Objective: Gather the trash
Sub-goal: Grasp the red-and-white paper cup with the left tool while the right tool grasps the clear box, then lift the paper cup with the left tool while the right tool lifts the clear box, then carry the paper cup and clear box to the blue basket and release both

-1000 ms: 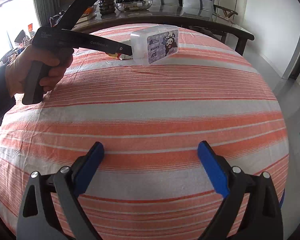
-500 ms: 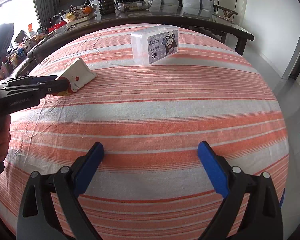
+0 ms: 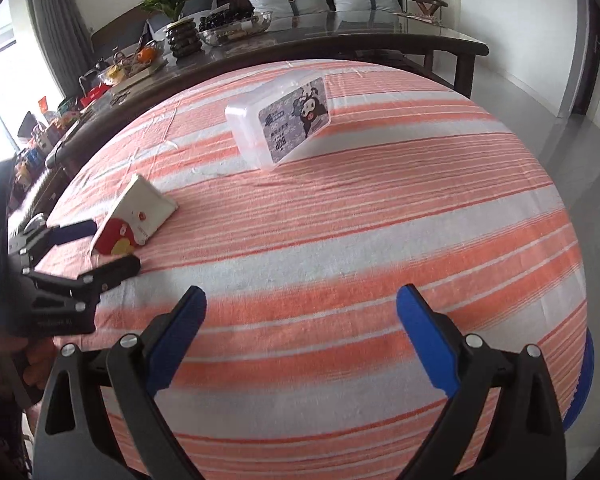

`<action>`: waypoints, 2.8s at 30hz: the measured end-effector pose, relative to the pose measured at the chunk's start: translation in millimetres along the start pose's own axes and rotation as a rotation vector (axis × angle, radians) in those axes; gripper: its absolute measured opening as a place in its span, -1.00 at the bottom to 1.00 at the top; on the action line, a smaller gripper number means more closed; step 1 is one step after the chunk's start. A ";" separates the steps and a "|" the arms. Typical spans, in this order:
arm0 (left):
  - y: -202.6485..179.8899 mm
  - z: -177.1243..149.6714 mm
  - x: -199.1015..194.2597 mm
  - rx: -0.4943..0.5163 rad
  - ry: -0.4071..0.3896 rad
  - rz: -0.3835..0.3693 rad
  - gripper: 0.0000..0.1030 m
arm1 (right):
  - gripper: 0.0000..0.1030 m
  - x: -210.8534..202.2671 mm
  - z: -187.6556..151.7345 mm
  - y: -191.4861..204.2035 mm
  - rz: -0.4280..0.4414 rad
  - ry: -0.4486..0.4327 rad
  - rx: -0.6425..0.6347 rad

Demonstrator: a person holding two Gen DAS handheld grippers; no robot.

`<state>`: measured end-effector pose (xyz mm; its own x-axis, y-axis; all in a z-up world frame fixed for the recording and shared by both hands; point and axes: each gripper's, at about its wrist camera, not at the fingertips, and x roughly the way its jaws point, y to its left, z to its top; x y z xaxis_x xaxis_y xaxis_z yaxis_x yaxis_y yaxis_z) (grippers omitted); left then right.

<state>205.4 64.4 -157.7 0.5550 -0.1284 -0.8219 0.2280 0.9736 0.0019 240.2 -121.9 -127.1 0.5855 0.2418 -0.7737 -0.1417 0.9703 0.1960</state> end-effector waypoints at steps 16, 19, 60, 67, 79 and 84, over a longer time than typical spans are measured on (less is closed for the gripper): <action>0.2 -0.1 0.2 0.000 0.000 -0.001 0.92 | -0.29 63.2 74.9 0.5 0.013 0.022 0.119; 0.3 -0.1 0.2 0.000 0.000 -0.001 0.92 | -0.36 41.8 57.2 -19.1 0.162 0.035 0.181; -21.4 44.6 -10.6 0.097 0.042 -0.177 -0.45 | 0.15 -14.3 35.3 -67.6 -0.006 0.230 -0.050; -94.5 52.5 -38.2 0.173 -0.005 -0.315 -0.45 | 0.15 -75.2 15.2 -108.5 0.046 0.158 0.023; -327.8 61.4 -54.8 0.393 0.031 -0.616 -0.44 | 0.15 -190.8 -80.9 -322.4 -0.178 0.061 0.368; -425.3 48.4 -18.5 0.430 0.111 -0.654 -0.42 | 0.16 -181.4 -117.2 -390.1 -0.204 0.038 0.493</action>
<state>136.9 -356.5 -115.7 0.1237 -0.6081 -0.7842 0.7822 0.5460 -0.3000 95.7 -543.7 -133.8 0.5309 0.0572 -0.8455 0.3693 0.8824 0.2915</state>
